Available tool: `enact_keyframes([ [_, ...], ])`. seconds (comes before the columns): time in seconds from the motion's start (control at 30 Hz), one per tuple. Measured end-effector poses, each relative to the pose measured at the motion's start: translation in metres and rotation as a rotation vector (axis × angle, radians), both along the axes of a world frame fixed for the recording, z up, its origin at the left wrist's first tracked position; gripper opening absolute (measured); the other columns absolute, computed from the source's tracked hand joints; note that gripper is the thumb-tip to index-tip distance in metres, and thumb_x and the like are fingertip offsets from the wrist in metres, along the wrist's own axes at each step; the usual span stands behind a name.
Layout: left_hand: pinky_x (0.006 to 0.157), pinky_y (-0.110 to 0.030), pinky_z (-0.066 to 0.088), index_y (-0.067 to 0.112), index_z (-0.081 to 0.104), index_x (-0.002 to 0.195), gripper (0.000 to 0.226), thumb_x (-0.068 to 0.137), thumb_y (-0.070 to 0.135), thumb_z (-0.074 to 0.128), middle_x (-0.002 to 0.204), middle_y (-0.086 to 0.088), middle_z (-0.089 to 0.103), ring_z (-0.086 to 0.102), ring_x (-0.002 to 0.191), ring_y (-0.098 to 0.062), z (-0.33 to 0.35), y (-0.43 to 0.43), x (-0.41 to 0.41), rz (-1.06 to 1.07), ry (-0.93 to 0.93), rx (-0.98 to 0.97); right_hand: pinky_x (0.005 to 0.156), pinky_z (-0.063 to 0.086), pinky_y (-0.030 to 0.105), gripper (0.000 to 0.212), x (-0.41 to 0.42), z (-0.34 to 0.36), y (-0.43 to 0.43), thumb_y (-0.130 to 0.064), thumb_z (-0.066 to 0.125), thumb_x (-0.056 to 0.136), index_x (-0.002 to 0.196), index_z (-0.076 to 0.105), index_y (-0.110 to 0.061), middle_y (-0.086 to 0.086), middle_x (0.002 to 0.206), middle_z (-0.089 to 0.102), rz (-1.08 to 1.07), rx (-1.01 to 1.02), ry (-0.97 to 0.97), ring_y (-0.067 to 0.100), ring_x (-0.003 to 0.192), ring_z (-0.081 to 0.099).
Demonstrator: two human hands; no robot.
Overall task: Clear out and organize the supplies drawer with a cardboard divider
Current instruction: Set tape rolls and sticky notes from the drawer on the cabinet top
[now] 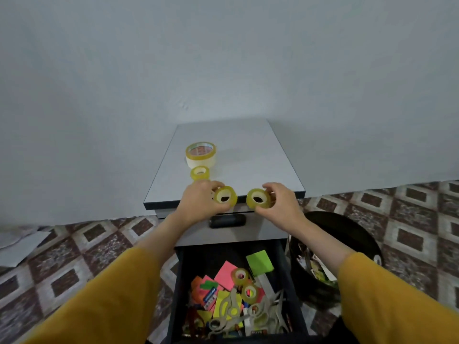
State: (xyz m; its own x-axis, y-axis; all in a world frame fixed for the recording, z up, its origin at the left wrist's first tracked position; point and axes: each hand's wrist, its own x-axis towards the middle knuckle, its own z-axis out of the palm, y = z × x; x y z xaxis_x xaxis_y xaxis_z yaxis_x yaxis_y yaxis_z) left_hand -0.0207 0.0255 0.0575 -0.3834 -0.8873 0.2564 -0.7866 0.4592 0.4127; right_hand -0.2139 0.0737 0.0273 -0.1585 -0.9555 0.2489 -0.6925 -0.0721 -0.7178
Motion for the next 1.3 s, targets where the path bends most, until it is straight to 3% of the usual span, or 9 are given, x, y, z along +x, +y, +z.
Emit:
enact_keyframes([
  [0.2, 0.080, -0.029, 0.039, 0.025, 0.064, 0.117, 0.067, 0.060, 0.057, 0.047, 0.105, 0.003, 0.066, 0.056, 0.102, -0.018, 0.002, -0.035, -0.005, 0.013, -0.216, -0.037, 0.086, 0.047, 0.030, 0.058, -0.009, 0.010, -0.022, -0.018, 0.074, 0.074, 0.125, 0.051, -0.006, 0.008, 0.114, 0.055, 0.009, -0.019, -0.013, 0.021, 0.096, 0.056],
  [0.3, 0.088, -0.032, 0.038, 0.026, 0.058, 0.123, 0.067, 0.064, 0.057, 0.051, 0.111, 0.003, 0.064, 0.055, 0.106, -0.018, -0.002, -0.042, -0.005, 0.005, -0.210, -0.008, 0.082, 0.046, 0.027, 0.062, -0.010, 0.009, -0.029, -0.018, 0.074, 0.075, 0.129, 0.047, -0.009, 0.006, 0.112, 0.055, 0.018, -0.020, -0.021, 0.018, 0.093, 0.054],
  [0.4, 0.094, -0.034, 0.034, 0.024, 0.051, 0.128, 0.058, 0.076, 0.045, 0.065, 0.112, 0.002, 0.063, 0.055, 0.107, -0.018, -0.004, -0.047, -0.006, -0.003, -0.155, 0.000, 0.084, 0.043, 0.026, 0.063, -0.010, 0.006, -0.035, -0.021, 0.074, 0.076, 0.131, 0.046, -0.011, 0.006, 0.115, 0.056, 0.016, -0.010, 0.011, 0.018, 0.100, 0.052],
  [0.7, 0.098, -0.036, 0.030, 0.023, 0.046, 0.131, 0.057, 0.080, 0.043, 0.061, 0.115, 0.002, 0.062, 0.051, 0.111, -0.021, -0.008, -0.057, -0.010, -0.025, -0.267, -0.033, 0.084, 0.037, 0.024, 0.062, -0.006, 0.002, -0.049, -0.024, 0.072, 0.077, 0.132, 0.045, -0.012, 0.006, 0.118, 0.057, -0.005, -0.004, 0.044, 0.019, 0.108, 0.049],
  [1.3, 0.101, -0.036, 0.029, 0.021, 0.044, 0.134, 0.059, 0.086, 0.053, 0.055, 0.134, 0.000, 0.051, 0.041, 0.126, -0.019, -0.016, -0.058, 0.000, 0.020, -0.312, -0.099, 0.081, 0.034, 0.021, 0.062, 0.004, 0.003, -0.066, -0.028, 0.072, 0.078, 0.132, 0.044, -0.015, 0.005, 0.120, 0.057, -0.012, 0.041, 0.102, 0.019, 0.113, 0.047],
])
